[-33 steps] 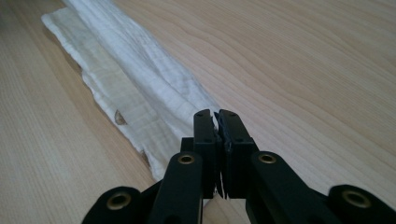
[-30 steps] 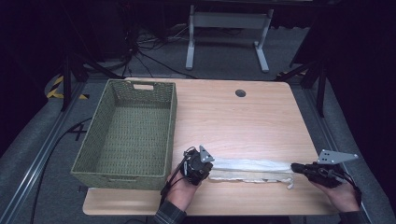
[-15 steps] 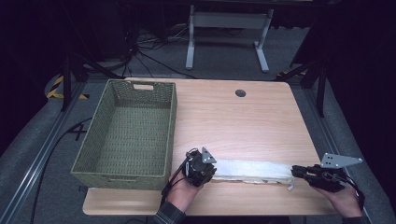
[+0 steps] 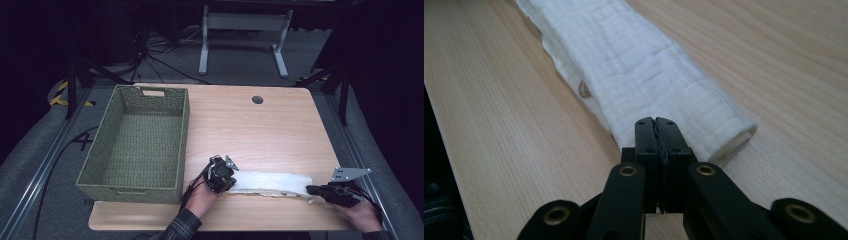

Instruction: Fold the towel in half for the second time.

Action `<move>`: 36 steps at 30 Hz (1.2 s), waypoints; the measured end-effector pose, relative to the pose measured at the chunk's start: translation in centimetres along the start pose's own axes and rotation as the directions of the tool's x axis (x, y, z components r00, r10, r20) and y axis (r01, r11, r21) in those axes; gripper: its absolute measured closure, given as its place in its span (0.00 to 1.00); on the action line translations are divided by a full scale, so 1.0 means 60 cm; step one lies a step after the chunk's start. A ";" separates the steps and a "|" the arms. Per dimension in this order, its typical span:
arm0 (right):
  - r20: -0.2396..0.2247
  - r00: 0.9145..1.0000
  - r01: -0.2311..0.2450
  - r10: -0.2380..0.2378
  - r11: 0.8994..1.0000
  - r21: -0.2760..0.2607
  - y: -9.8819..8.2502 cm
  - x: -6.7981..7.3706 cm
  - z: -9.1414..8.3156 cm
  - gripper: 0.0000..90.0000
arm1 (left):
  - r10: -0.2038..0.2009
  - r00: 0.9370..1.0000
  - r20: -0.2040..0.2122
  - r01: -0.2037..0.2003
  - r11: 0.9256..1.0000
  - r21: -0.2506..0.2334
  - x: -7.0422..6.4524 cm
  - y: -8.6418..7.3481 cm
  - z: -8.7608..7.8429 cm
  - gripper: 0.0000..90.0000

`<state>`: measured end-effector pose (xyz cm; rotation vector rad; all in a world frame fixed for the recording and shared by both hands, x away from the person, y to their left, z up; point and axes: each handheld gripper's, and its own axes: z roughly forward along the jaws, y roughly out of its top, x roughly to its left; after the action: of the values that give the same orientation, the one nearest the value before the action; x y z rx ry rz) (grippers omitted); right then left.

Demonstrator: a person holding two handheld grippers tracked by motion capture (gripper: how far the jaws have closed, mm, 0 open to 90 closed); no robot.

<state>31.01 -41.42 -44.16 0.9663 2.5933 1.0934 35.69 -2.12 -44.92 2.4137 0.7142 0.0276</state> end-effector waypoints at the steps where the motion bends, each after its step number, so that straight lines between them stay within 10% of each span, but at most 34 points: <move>1: -0.002 1.000 -0.005 0.005 1.000 0.015 -0.001 0.000 0.003 0.99 | -0.005 1.000 0.005 0.005 1.000 -0.005 0.001 -0.002 0.000 1.00; 13: 0.064 0.997 0.030 -0.034 0.998 0.060 0.016 -0.021 0.026 1.00 | 0.018 0.999 -0.051 -0.018 1.000 0.003 -0.016 -0.008 -0.003 1.00; 23: 0.102 0.994 0.027 -0.032 0.998 0.050 0.035 -0.049 0.037 1.00 | 0.018 1.000 -0.004 -0.018 0.999 -0.034 -0.030 -0.004 -0.007 0.99; 36: -0.014 0.997 0.080 -0.081 0.996 -0.037 0.079 0.017 0.063 1.00 | 0.058 0.998 -0.015 -0.058 0.996 -0.073 0.006 0.070 0.007 1.00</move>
<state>34.02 -36.13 -43.51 0.8406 2.5906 1.1278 38.11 -4.97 -42.97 2.3658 0.6379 0.0918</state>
